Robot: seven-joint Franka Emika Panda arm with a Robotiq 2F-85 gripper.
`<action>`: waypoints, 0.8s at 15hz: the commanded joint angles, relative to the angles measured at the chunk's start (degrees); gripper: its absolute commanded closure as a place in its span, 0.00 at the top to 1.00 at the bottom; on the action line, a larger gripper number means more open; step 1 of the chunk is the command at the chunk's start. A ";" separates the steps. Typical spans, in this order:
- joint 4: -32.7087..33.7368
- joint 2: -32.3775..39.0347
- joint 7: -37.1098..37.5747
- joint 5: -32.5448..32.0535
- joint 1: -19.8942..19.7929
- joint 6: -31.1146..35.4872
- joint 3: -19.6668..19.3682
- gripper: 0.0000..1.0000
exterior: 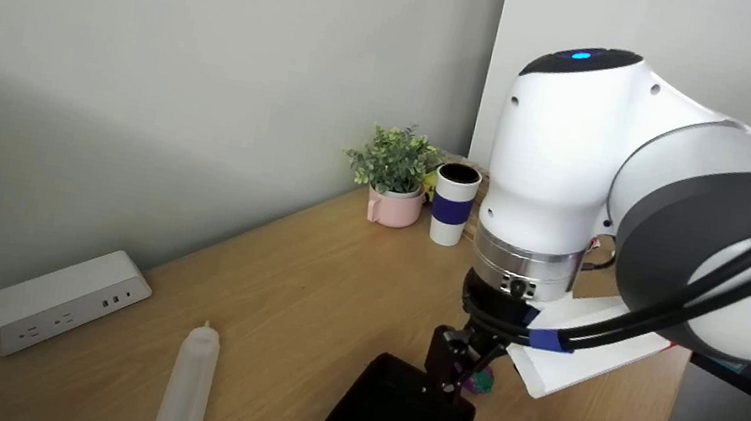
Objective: Take the plastic grapes and strawberry from the black box one at a time and put them on the table
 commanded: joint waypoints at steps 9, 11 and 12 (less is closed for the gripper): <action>14.67 11.14 -34.57 5.43 -5.64 -6.78 8.61 1.00; 18.75 14.38 -40.34 7.01 -6.67 -10.35 10.01 1.00; 20.84 15.98 -42.76 7.57 -6.97 -12.56 10.57 1.00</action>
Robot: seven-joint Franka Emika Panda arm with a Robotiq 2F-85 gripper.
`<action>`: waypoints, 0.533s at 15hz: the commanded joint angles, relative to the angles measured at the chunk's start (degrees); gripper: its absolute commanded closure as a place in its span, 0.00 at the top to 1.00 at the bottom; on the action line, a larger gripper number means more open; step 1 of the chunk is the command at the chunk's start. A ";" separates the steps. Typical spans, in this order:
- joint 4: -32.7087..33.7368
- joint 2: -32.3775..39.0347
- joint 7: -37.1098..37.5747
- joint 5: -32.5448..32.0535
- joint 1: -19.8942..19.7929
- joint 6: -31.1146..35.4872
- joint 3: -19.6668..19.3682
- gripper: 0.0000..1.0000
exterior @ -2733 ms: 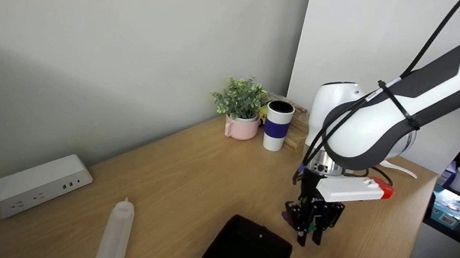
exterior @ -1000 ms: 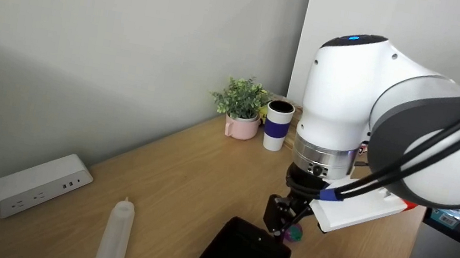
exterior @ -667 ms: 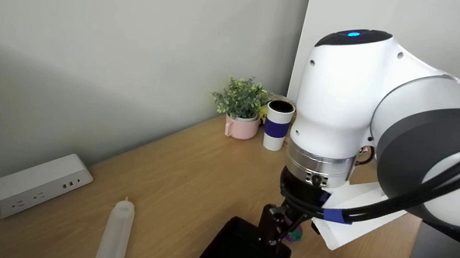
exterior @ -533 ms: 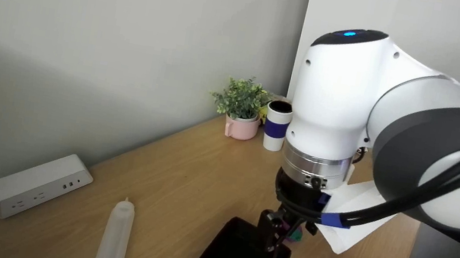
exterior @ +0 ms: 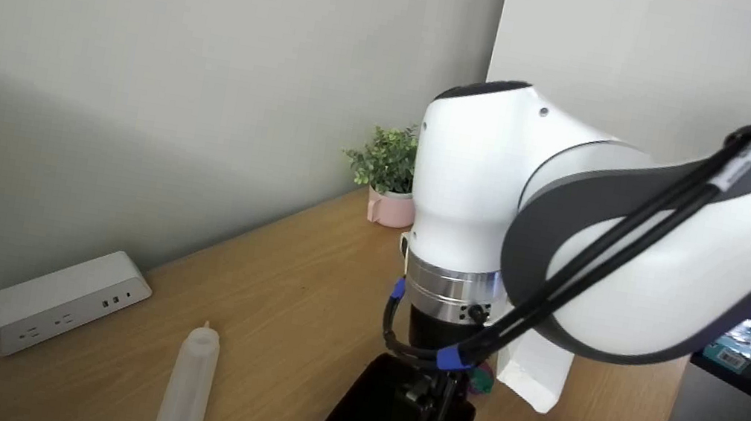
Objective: Take the plastic grapes and strawberry from the black box one at a time and put them on the table
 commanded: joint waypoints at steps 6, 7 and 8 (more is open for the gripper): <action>19.98 14.17 -12.72 -0.60 -0.33 -21.68 1.79 1.00; 21.82 15.50 -12.80 -1.05 -0.03 -23.12 1.68 1.00; 23.81 16.86 -13.10 -1.42 0.14 -24.58 1.67 1.00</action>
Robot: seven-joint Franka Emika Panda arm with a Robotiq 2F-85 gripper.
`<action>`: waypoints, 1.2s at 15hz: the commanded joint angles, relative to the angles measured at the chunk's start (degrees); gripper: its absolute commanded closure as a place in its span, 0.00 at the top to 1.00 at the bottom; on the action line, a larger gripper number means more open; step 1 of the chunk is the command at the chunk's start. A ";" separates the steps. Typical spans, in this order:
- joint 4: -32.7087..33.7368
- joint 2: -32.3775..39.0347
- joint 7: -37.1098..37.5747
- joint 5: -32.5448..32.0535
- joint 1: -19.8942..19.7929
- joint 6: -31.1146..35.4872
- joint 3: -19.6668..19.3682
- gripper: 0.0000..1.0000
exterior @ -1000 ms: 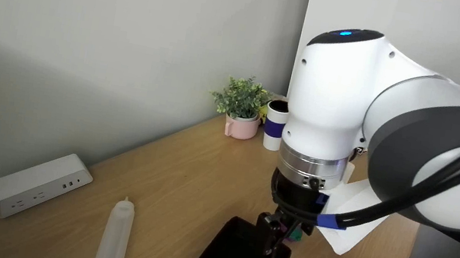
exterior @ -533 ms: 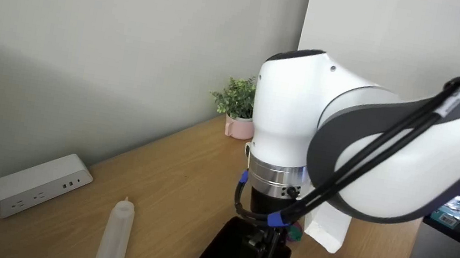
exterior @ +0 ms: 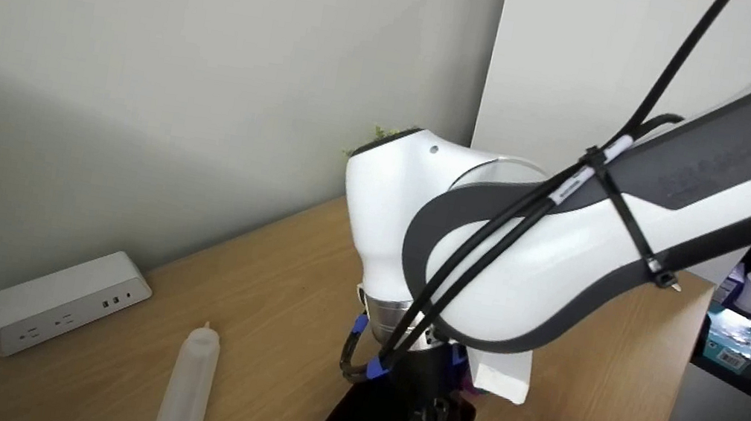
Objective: Take the plastic grapes and strawberry from the black box one at a time and put them on the table
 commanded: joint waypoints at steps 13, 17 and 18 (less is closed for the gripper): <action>22.35 13.46 -5.69 -4.35 3.41 -5.85 -0.37 1.00; 23.00 15.11 -7.28 -3.74 2.65 -0.75 0.20 1.00; 23.18 15.57 -7.54 -3.42 2.48 1.33 0.39 1.00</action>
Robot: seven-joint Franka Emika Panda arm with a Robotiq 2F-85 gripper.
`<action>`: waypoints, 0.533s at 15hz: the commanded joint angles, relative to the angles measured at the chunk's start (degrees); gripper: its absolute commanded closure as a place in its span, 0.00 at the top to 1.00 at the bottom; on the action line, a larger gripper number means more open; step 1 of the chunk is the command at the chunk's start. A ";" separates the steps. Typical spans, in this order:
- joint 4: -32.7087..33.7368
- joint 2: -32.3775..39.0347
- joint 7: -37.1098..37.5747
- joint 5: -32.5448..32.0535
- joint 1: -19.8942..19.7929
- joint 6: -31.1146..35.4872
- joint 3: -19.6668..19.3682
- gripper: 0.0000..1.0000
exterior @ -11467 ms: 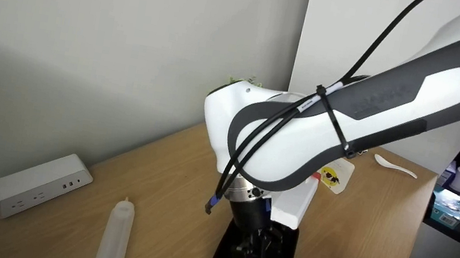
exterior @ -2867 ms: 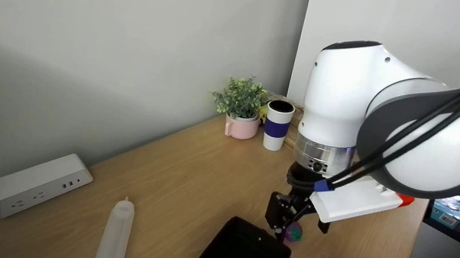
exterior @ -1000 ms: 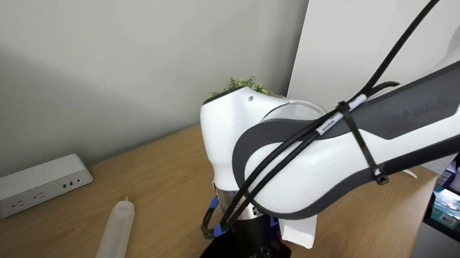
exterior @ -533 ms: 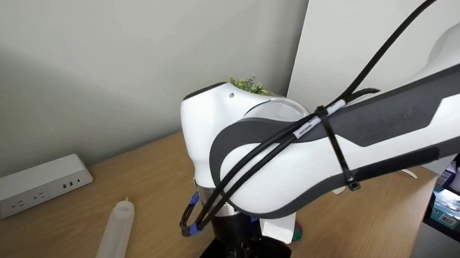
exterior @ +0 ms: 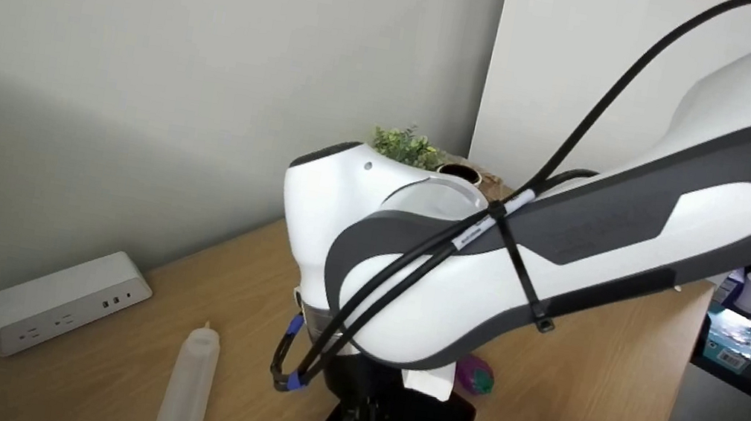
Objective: Take the plastic grapes and strawberry from the black box one at a time and put them on the table
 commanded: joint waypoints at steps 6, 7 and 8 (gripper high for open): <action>2.65 3.89 -1.80 -0.01 -0.27 8.77 0.06 1.00; 2.93 4.04 -1.65 -0.17 -0.17 8.24 -0.10 0.88; 3.98 4.55 -1.32 -0.31 0.09 7.26 -0.39 0.74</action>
